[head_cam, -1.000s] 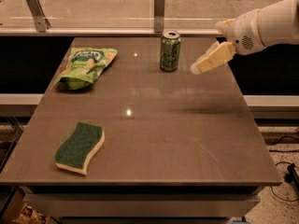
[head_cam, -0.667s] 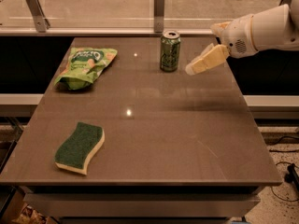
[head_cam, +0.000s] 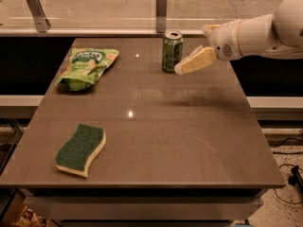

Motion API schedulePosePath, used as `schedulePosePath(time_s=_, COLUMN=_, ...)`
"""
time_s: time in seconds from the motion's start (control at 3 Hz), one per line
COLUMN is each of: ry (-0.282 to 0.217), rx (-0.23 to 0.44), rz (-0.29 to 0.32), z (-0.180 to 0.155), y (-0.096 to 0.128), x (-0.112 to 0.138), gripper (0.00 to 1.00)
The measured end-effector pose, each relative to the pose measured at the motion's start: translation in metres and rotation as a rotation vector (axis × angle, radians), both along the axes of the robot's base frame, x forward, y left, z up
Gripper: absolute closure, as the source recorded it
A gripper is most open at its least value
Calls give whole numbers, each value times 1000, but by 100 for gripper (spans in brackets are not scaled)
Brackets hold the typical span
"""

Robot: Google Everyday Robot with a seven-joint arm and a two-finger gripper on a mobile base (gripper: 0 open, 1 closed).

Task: Move green can near sponge

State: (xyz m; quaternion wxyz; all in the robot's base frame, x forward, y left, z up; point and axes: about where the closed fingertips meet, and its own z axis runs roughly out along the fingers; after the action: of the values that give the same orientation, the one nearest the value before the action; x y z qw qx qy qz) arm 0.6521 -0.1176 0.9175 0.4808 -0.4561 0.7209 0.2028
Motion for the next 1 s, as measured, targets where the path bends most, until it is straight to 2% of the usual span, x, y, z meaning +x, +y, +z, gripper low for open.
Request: schedulePosePath(time_s=1.0, ry=-47, rx=107, rz=46, z=-12, y=37, x=27, gripper=0)
